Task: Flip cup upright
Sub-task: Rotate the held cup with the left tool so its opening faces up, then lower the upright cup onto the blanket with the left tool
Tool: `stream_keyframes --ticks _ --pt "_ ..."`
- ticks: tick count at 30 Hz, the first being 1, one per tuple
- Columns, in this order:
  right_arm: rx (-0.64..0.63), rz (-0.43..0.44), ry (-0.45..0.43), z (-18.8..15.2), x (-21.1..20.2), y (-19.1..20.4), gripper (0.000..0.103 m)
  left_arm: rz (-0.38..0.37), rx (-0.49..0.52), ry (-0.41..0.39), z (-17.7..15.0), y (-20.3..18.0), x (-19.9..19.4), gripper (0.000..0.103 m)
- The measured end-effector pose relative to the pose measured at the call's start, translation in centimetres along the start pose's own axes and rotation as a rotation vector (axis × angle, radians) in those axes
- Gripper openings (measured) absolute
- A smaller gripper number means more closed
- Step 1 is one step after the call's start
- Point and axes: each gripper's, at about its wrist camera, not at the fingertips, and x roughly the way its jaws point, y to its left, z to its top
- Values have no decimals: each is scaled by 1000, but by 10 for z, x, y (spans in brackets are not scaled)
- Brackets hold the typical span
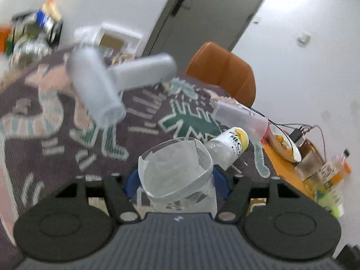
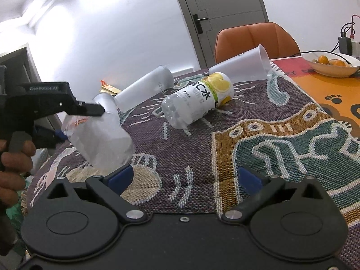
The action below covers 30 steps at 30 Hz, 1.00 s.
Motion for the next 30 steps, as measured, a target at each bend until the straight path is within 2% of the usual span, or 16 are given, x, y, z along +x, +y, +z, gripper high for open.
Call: stream_keyframes --ticks 11,17,25,28,30 --pt "17 -21 7 -5 3 -4 101 107 327 -94 -6 -40 -12 65" --pt "19 -21 13 -7 4 -7 101 144 360 -59 -15 -39 5 66" --pt "14 -14 15 -9 6 -6 101 107 389 -21 -21 -43 12 70" --pt "19 -14 15 -9 6 -6 101 85 390 -34 -22 -46 6 83" --pt "19 -17 18 -8 6 -6 101 86 386 -54 -22 -46 2 86"
